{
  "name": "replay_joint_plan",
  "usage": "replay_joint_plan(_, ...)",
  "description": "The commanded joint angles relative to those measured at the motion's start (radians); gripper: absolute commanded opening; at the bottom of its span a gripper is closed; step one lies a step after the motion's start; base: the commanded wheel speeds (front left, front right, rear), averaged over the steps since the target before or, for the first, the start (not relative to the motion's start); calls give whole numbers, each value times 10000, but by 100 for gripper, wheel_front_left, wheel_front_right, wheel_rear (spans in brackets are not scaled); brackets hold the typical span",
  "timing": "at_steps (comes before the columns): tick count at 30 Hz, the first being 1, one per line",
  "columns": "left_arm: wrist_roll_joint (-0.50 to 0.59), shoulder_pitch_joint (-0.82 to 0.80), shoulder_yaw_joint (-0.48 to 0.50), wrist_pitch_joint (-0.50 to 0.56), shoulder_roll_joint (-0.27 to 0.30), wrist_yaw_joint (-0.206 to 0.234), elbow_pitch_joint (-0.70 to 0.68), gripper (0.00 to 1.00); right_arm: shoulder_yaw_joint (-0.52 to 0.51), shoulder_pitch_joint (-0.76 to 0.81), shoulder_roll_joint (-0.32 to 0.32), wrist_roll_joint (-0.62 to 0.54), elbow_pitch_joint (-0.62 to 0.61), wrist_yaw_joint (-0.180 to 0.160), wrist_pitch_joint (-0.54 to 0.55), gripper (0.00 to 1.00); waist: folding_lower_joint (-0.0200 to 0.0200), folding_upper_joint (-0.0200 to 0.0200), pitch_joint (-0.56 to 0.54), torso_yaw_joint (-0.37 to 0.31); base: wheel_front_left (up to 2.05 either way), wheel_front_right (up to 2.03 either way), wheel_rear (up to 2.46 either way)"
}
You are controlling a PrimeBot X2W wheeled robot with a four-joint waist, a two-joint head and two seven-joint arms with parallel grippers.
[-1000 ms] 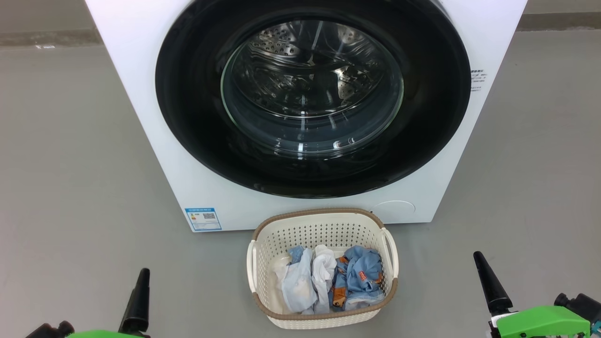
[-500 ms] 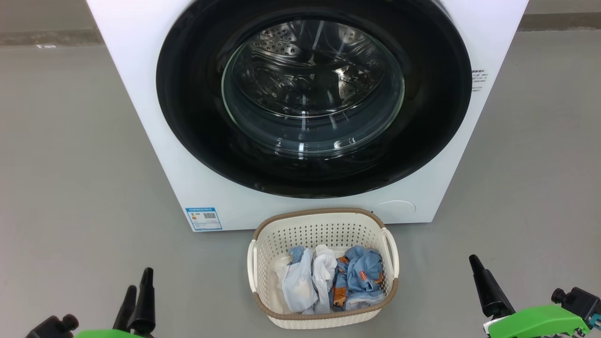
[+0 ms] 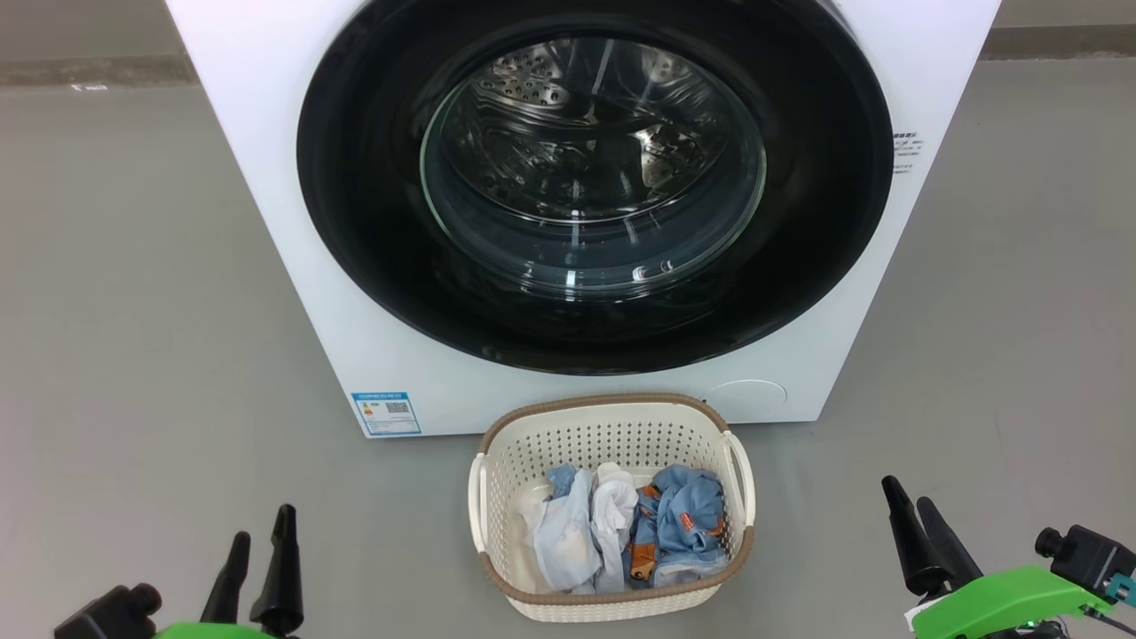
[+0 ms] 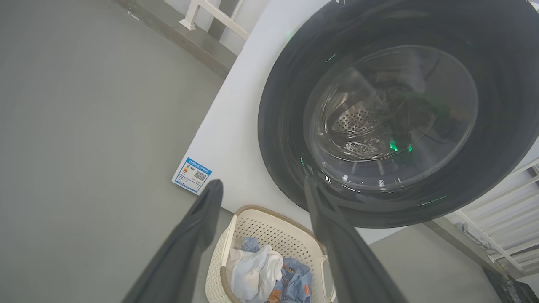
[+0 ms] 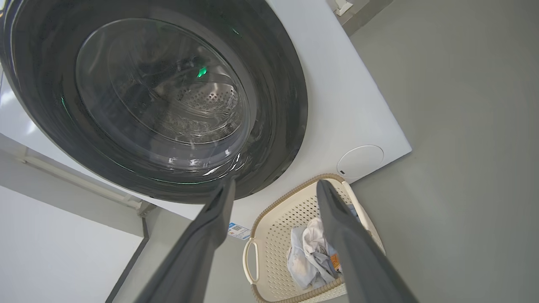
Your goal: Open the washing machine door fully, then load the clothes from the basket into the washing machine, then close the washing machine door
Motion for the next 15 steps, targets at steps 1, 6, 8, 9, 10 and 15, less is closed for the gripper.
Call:
replay_joint_plan(1,429,-123,148,-165,200,-23,-329,100,178,-448,-233,-367,-197,11,-178,100,-1,0,6,4,0,0,0)
replay_joint_plan(6,1048,-117,112,-313,224,-25,-376,100,236,-471,-310,-904,-155,11,-317,100,-1,0,8,10,0,0,0)
replay_joint_plan(8,1285,-111,95,-371,235,-26,-397,100,259,-479,-338,-1107,-140,12,-366,100,-1,0,5,11,0,0,0)
replay_joint_plan(9,1405,-107,86,-400,242,-26,-407,100,268,-483,-352,-1210,-133,12,-389,100,-1,0,4,11,0,0,0)
replay_joint_plan(10,1524,-103,77,-430,249,-27,-418,100,278,-487,-368,-1314,-128,12,-412,100,-1,0,2,11,0,0,0)
replay_joint_plan(15,2103,-73,20,-577,285,-28,-465,100,333,-502,-448,-1836,-112,13,-536,100,-1,0,-15,14,0,0,0)
